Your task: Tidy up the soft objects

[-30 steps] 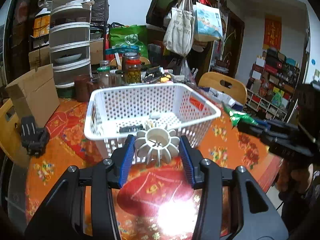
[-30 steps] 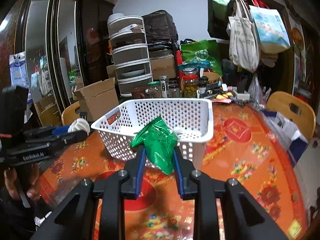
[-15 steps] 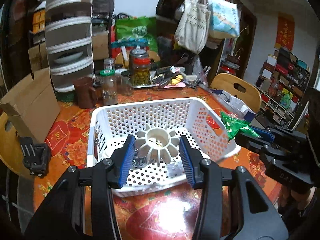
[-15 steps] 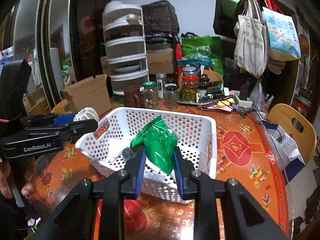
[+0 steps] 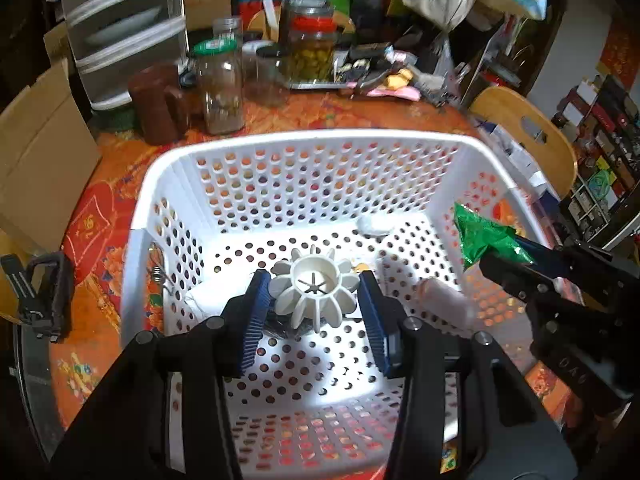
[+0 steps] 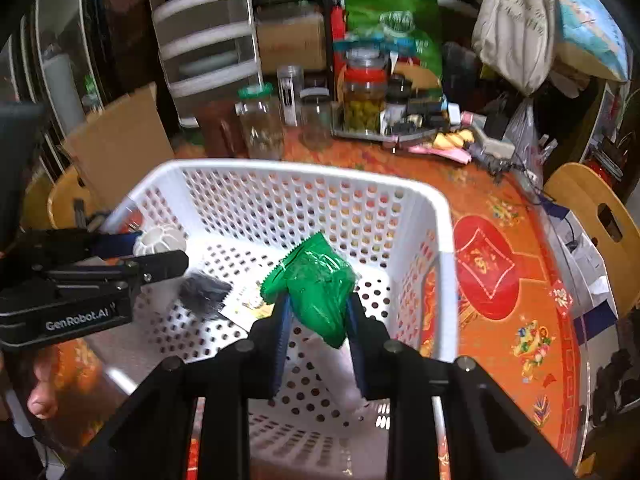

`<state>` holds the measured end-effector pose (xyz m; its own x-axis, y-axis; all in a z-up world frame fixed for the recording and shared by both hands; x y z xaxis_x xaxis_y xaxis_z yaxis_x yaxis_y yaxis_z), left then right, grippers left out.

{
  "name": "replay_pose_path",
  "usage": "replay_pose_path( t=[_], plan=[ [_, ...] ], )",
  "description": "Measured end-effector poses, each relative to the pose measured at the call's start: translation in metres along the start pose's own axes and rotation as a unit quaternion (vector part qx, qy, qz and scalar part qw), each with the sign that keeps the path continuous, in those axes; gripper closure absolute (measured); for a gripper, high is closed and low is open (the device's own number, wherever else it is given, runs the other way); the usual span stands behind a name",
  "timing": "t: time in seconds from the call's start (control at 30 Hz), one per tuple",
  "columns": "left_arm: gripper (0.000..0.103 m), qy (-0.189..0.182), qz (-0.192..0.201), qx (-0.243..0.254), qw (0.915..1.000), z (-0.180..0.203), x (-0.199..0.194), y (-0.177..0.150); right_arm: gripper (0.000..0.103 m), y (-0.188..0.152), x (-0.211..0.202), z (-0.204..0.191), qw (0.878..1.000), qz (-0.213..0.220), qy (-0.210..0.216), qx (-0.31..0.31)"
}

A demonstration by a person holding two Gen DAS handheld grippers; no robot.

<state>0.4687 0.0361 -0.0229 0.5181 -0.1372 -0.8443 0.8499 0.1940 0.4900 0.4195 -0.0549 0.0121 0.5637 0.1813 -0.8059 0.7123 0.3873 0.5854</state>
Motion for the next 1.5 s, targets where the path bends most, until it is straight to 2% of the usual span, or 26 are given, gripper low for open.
replay_pose_path(
  t=[0.3, 0.53, 0.67, 0.73, 0.83, 1.0, 1.1, 1.2, 1.27, 1.5],
  plan=[
    [0.061, 0.024, -0.032, 0.000, 0.9992, -0.007, 0.034, 0.002, 0.076, 0.002, 0.033, -0.009, 0.999, -0.041, 0.009, -0.015],
    [0.060, 0.029, -0.035, -0.002, 0.9990, -0.008, 0.036, 0.000, 0.071, 0.004, 0.038, -0.014, 0.999, -0.047, 0.014, -0.018],
    [0.045, 0.027, -0.030, -0.002, 0.9992, -0.007, 0.033, -0.001, 0.067, 0.005, 0.035, -0.015, 0.999, -0.045, 0.018, -0.015],
    [0.043, 0.024, -0.025, -0.001, 0.9994, -0.005, 0.029, -0.002, 0.065, 0.004, 0.034, -0.016, 0.999, -0.042, 0.019, -0.015],
    [0.038, 0.023, -0.018, 0.001, 0.9996, -0.004, 0.023, -0.002, 0.059, 0.004, 0.030, -0.016, 0.999, -0.035, 0.022, -0.014],
    [0.027, 0.020, -0.003, 0.002, 0.9998, -0.004, 0.009, -0.003, 0.042, 0.004, 0.016, -0.014, 0.999, -0.016, 0.026, -0.011],
    [0.022, 0.018, 0.006, -0.001, 0.9998, -0.006, -0.001, -0.004, 0.039, 0.003, 0.007, -0.013, 1.000, -0.010, 0.025, -0.009],
    [0.016, 0.017, 0.017, -0.003, 0.9997, -0.008, -0.011, -0.004, 0.031, 0.001, -0.005, -0.011, 1.000, 0.002, 0.028, -0.005],
    [0.012, 0.012, 0.023, -0.005, 0.9997, -0.009, -0.018, -0.004, 0.022, 0.000, -0.012, -0.010, 1.000, 0.008, 0.026, -0.003],
    [0.007, 0.002, 0.047, 0.005, 0.9989, -0.004, -0.048, -0.021, 0.014, -0.012, -0.039, -0.016, 0.999, 0.024, 0.032, -0.003]
  ],
)
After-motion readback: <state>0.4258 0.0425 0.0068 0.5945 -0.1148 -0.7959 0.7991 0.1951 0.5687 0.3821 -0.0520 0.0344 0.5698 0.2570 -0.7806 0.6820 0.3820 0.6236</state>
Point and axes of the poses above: each gripper's, at about its wrist camera, not at the fingertips, and x roughly the way its jaws point, z to its right, y to its top, the point moved 7 cm from there along x, roughly the way its jaws point, and after that the axes turned 10 degrees about -x, right-handed, at the moved point
